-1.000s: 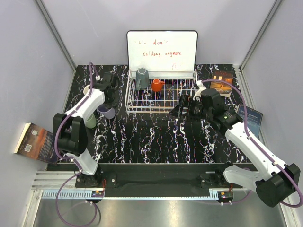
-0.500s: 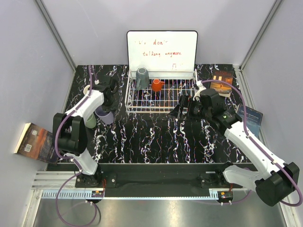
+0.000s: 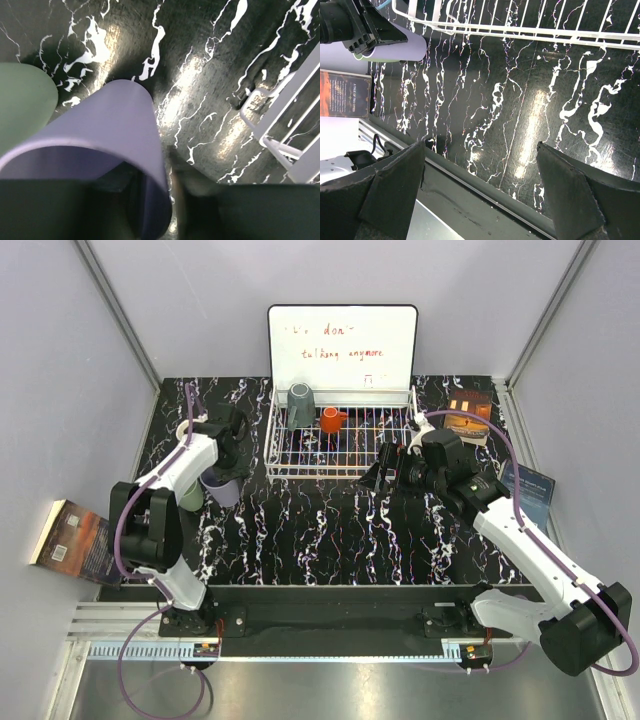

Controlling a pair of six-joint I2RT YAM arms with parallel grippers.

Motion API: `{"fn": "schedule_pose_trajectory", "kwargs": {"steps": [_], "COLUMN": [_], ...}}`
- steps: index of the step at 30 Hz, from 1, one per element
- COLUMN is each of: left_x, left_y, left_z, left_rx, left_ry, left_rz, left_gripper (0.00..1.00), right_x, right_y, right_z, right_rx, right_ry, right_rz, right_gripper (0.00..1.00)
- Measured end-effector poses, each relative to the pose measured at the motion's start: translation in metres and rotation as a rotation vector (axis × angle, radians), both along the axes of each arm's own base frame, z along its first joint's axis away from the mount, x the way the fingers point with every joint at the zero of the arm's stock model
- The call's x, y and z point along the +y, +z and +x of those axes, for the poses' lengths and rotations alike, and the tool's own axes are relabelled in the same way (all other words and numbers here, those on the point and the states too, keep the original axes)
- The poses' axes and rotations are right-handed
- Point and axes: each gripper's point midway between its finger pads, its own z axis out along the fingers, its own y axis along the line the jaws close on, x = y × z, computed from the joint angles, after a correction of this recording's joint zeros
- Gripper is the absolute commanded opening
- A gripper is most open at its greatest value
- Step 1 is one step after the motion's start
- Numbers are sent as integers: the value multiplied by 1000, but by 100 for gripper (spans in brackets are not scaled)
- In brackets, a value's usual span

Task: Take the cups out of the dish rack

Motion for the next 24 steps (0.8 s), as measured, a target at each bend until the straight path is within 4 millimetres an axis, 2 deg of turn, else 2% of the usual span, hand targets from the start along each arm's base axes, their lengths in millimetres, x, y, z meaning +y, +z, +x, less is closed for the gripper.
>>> {"fn": "schedule_pose_trajectory", "kwargs": {"steps": [1, 5, 13, 15, 20, 24], "left_x": [-1, -1, -2, -4, -23, -43], "left_y": [1, 14, 66, 81, 141, 204], "left_z": [0, -2, 10, 14, 26, 17], "left_rx": [-2, -31, -154, -187, -351, -523], "left_ry": [3, 3, 4, -3, -49, -103], "left_rz": [-4, -13, -33, -36, -52, -102], "left_gripper": [51, 61, 70, 75, 78, 78], "right_x": [0, 0, 0, 0, 4, 11], "right_y": [0, 0, 0, -1, 2, 14], "right_z": [0, 0, 0, 0, 11, 37], "right_rx": [0, 0, 1, 3, 0, -27], "right_ry": [0, 0, 1, 0, -1, -22], "right_rz": [0, 0, 0, -2, -14, -38], "right_gripper": [100, 100, 100, 100, 100, 100]}}
